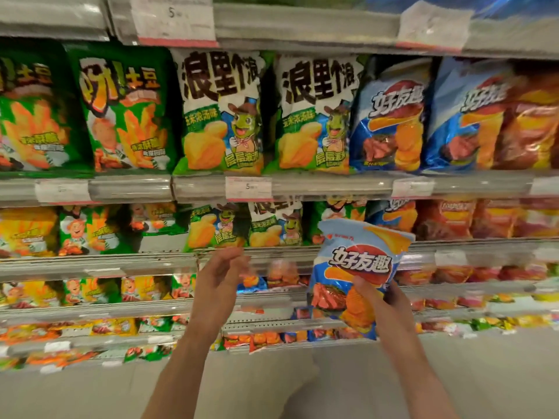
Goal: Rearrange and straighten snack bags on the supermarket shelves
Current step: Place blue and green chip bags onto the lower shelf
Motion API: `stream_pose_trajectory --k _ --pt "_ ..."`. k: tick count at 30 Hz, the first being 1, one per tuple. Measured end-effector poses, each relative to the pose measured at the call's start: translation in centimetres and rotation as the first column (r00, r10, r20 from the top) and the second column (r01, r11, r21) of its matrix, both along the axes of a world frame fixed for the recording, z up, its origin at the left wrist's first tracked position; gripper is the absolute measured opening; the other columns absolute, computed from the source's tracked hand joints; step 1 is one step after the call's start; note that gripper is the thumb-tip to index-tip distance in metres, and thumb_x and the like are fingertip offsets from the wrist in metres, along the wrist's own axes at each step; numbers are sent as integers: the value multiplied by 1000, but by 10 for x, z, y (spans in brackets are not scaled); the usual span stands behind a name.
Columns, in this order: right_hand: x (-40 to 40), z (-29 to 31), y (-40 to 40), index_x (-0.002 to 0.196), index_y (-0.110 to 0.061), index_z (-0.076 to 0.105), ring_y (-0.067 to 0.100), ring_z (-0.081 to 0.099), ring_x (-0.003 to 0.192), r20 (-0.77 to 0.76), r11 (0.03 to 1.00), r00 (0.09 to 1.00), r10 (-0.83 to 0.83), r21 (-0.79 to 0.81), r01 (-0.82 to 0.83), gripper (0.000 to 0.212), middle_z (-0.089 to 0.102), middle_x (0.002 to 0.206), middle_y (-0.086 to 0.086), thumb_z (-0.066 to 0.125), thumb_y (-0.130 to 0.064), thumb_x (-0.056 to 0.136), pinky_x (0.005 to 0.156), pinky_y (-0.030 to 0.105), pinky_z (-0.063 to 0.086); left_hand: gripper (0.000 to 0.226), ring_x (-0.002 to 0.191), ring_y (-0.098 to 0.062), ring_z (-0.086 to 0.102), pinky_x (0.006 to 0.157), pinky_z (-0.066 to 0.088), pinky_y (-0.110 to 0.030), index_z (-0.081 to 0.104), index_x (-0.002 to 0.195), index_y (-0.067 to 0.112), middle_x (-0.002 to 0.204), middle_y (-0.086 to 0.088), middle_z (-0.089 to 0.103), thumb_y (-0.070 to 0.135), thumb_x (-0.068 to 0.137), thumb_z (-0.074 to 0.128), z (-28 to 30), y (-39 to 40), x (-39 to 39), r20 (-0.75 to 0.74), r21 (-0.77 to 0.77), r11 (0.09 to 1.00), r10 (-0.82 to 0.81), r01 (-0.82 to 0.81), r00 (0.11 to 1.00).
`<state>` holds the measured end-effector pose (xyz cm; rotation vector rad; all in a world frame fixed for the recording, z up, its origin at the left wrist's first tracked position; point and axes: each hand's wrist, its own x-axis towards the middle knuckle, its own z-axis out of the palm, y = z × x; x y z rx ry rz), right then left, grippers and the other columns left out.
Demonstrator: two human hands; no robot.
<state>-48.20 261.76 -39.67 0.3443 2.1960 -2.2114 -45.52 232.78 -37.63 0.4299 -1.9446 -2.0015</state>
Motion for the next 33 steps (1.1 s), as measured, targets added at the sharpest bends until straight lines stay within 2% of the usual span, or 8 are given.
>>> stream_pose_trajectory --k 6,9,15,21,24,29,31,33 --pt "-11 5 35 120 -30 69 10 76 92 -22 999 999 -38 19 38 57 79 103 -11 82 -53 69 73 29 59 13 93 -15 74 73 59 -24 74 107 29 98 4 78 24 97 68 7 27 -22 -6 -4 1000 -26 26 1000" --pt "-15 11 50 120 -26 69 21 76 90 -27 999 999 -40 23 41 61 79 100 -4 87 -54 68 78 39 59 12 90 -9 74 69 57 -18 75 104 32 96 6 78 24 98 68 9 41 -33 -35 5 998 -54 55 998" --pt "-14 8 75 119 -31 71 23 75 101 -59 999 997 -43 24 44 45 78 110 -2 82 -42 77 91 49 59 14 85 -9 75 66 56 -14 74 107 23 98 10 77 15 99 65 -3 73 -49 -14 47 994 -96 97 995" --pt "-34 0 108 119 -30 70 19 75 99 -27 1000 1000 -15 13 15 51 78 108 -5 81 -46 71 91 49 59 16 100 -9 72 87 58 -30 71 112 28 113 6 74 21 100 64 -9 104 -64 40 -31 998 -49 50 998" --pt "-58 2 130 119 -33 69 15 74 100 -25 999 998 51 12 -50 53 78 108 -10 80 -49 70 86 40 59 17 108 -12 67 98 54 -38 68 116 24 116 3 71 21 100 64 -8 126 -88 78 -132 991 -3 13 997" --pt "-88 11 163 119 -31 69 12 72 103 -22 988 988 151 46 -150 49 77 110 -10 79 -47 74 95 45 56 44 119 -13 55 94 45 -19 51 140 13 131 2 58 20 99 66 -7 163 -137 92 -348 937 53 -18 994" --pt "-96 11 173 119 -31 69 12 71 103 -18 983 984 176 50 -175 48 77 109 -11 78 -46 75 95 43 56 53 122 -22 57 103 48 -37 47 144 9 135 -6 60 24 98 67 -12 167 -153 129 -442 897 48 14 991" --pt "-102 9 181 119 -32 69 13 71 105 -3 979 980 200 41 -199 46 77 109 -11 78 -44 76 93 41 56 56 118 -28 60 98 51 -47 46 144 10 129 -9 64 33 97 67 -18 167 -162 146 -504 863 46 34 988"
